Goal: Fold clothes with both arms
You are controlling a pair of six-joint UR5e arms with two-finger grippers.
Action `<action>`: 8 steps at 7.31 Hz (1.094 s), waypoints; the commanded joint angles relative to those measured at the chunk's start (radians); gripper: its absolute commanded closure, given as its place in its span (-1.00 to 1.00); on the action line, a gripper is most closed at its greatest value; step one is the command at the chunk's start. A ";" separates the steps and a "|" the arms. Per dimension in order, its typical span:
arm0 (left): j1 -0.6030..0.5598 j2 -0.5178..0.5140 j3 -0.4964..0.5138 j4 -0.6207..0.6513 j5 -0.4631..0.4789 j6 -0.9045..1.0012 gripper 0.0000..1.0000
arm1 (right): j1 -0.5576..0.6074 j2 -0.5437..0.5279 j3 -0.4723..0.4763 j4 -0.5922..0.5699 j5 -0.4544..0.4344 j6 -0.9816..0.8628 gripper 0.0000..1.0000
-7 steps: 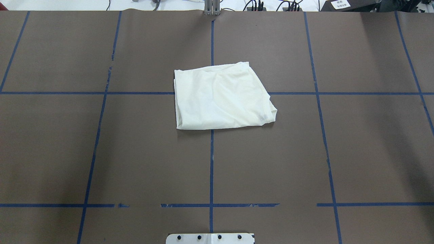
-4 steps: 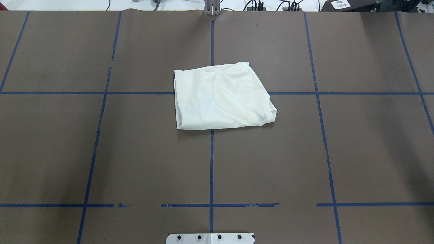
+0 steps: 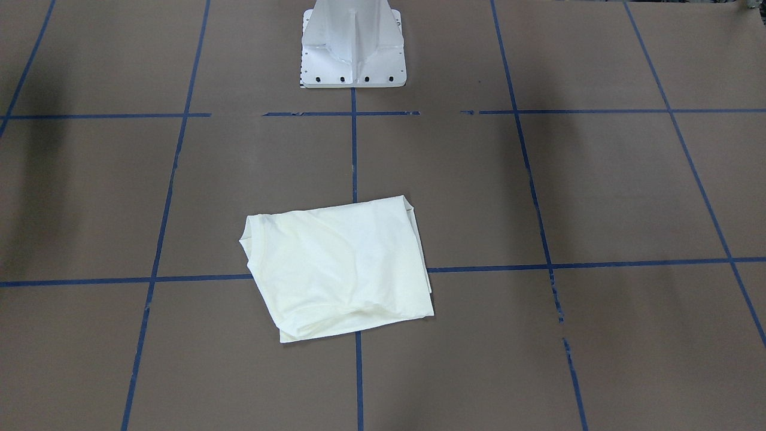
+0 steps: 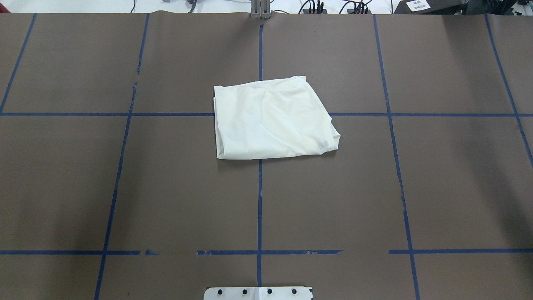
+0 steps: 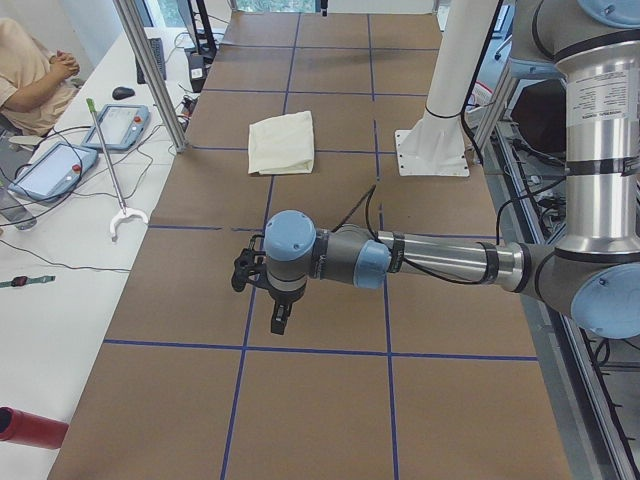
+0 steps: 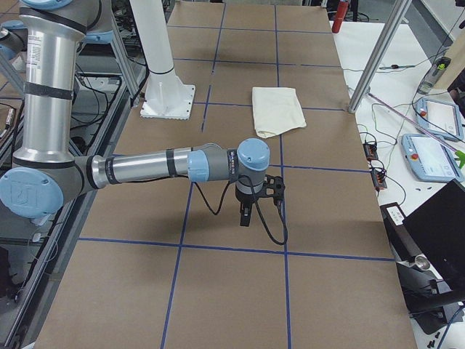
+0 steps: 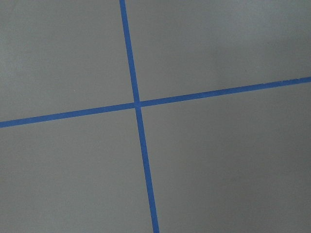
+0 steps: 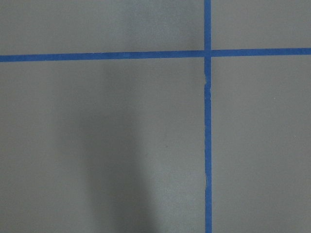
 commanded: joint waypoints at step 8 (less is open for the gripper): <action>0.010 0.113 -0.141 0.011 0.011 -0.006 -1.00 | -0.001 0.002 -0.020 0.000 0.001 0.002 -1.00</action>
